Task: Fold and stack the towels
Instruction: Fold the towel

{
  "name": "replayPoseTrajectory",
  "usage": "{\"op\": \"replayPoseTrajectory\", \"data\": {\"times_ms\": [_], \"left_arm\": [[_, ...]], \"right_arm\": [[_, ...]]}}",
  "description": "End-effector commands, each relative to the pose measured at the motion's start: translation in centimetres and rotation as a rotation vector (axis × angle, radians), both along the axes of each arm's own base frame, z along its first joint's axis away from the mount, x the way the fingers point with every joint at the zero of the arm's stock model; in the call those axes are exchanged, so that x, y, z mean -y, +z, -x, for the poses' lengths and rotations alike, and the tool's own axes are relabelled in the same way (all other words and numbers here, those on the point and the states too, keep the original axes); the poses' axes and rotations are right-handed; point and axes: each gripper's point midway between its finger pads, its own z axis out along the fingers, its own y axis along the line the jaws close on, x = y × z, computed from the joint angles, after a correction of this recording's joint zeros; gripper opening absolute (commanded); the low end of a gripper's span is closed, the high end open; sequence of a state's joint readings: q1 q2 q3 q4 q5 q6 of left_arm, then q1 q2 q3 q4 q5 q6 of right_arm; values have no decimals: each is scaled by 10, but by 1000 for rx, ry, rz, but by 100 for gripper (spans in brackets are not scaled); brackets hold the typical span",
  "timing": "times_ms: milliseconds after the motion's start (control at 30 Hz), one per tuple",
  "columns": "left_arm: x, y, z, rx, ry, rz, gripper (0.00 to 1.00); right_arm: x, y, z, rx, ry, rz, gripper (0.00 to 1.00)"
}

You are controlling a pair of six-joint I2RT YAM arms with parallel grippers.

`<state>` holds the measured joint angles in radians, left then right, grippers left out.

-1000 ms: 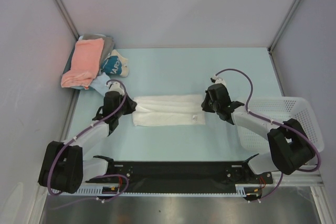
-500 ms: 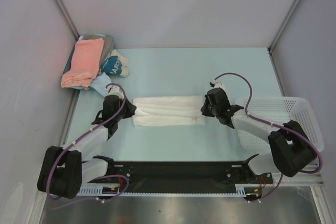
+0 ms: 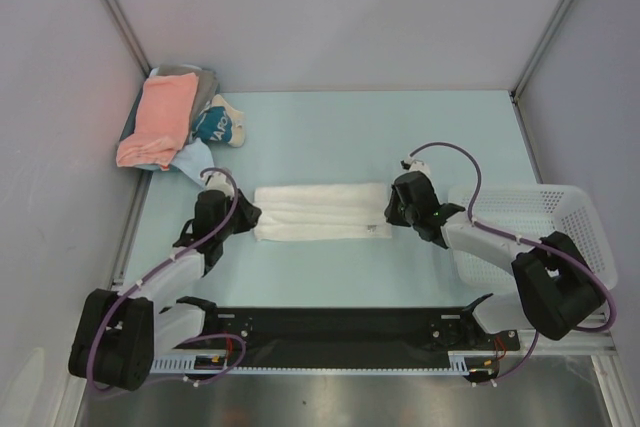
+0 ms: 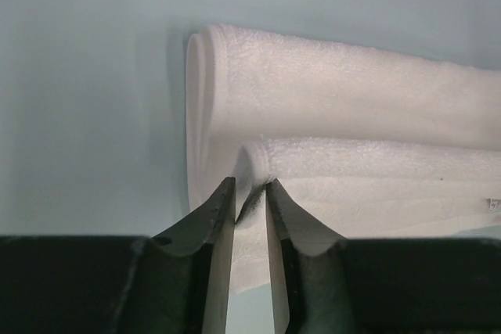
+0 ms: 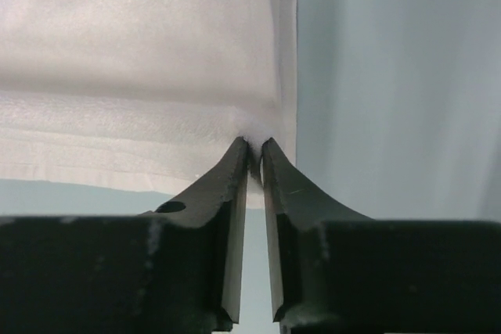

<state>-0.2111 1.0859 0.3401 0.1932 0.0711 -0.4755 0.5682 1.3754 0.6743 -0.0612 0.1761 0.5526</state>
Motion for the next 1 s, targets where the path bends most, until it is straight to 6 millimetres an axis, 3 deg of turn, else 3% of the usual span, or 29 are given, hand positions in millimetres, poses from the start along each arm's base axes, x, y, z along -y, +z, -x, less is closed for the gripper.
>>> {"op": "replayPoseTrajectory", "data": {"times_ms": [0,200,367,533,733,967], "left_arm": [[4,16,0,62,-5,51,28],[5,31,6,93,0,81,32],[0,56,9,154,20,82,34],[1,73,2,169,24,82,35],[26,61,-2,107,-40,74,32],[29,10,16,-21,-28,35,29]], "right_arm": [[7,10,-1,45,-30,5,20],[9,22,4,66,-28,-13,33],[8,41,3,95,-31,-18,36],[-6,53,-8,105,-18,0,36],[-32,41,-4,67,26,27,35],[-30,0,1,-16,27,86,36]]}}
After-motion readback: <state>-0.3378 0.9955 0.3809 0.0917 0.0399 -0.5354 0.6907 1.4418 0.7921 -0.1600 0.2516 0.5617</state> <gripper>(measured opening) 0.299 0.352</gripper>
